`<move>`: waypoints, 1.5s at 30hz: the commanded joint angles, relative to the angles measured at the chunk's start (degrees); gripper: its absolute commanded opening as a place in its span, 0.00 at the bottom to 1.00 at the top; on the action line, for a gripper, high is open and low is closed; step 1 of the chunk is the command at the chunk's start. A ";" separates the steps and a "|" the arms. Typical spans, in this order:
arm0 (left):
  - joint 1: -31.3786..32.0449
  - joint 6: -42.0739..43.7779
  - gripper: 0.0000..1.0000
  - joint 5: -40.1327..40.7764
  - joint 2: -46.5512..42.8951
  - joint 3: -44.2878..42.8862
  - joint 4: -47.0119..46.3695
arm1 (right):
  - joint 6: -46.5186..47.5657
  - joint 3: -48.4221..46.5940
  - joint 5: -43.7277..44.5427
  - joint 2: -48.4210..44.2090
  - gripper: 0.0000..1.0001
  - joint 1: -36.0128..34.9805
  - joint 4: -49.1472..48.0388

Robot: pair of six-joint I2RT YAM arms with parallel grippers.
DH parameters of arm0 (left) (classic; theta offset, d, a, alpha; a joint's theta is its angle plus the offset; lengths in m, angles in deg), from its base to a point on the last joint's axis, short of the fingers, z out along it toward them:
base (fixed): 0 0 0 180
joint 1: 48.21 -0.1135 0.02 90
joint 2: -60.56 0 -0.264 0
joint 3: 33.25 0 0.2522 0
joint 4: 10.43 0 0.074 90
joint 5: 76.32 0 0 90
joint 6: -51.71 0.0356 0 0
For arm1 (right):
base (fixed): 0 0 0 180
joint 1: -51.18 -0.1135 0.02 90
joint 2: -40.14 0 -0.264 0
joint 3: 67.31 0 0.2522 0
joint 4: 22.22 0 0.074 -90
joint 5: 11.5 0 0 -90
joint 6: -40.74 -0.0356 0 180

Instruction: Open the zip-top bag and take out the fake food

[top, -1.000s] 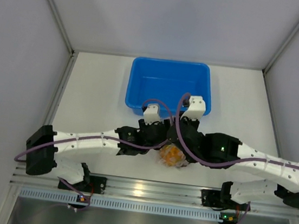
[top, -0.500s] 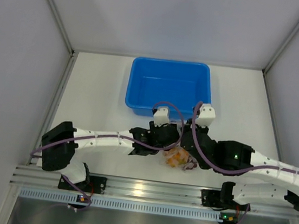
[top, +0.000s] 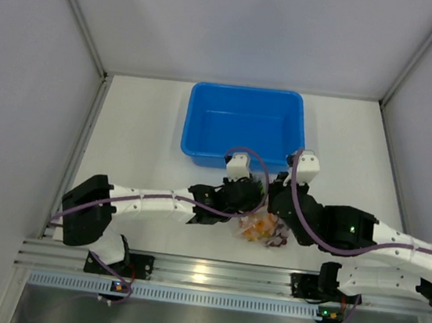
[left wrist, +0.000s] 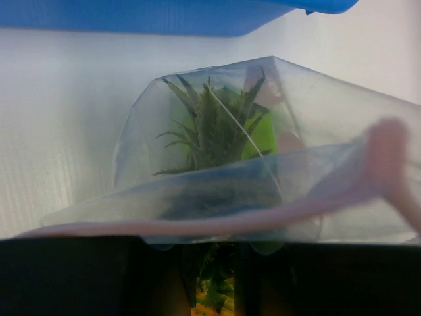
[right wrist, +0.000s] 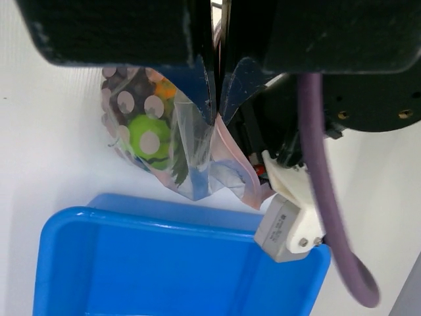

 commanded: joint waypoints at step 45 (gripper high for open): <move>1.85 23.90 0.00 2.66 -37.10 13.17 -20.40 | 20.03 -7.10 -17.95 12.38 0.00 16.06 -0.21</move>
